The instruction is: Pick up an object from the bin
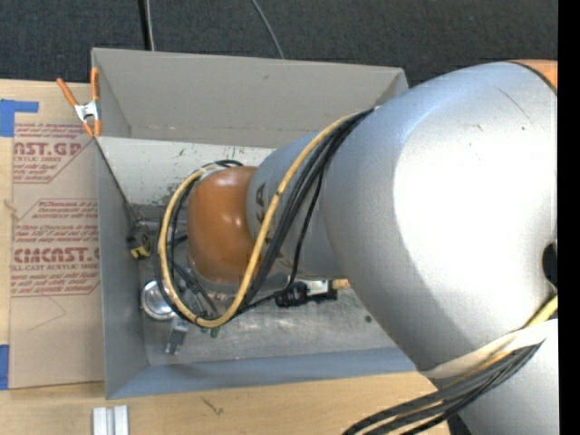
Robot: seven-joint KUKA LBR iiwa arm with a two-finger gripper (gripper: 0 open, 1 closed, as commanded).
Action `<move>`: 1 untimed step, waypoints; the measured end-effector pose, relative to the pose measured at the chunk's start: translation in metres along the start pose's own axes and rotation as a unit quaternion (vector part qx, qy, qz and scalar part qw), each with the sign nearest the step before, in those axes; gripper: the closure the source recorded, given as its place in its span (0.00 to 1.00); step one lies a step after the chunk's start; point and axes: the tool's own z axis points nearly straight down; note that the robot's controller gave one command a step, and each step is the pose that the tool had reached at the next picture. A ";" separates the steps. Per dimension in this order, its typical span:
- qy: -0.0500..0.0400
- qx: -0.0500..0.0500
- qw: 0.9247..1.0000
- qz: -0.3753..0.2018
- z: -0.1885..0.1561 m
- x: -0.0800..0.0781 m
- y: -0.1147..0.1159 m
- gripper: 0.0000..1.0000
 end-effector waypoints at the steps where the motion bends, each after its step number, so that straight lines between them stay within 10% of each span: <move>1: 0.000 0.004 0.999 -0.033 0.001 0.013 0.024 0.00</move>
Offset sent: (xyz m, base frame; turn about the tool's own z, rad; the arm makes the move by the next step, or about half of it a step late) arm -0.0090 0.0263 -0.0029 -0.0663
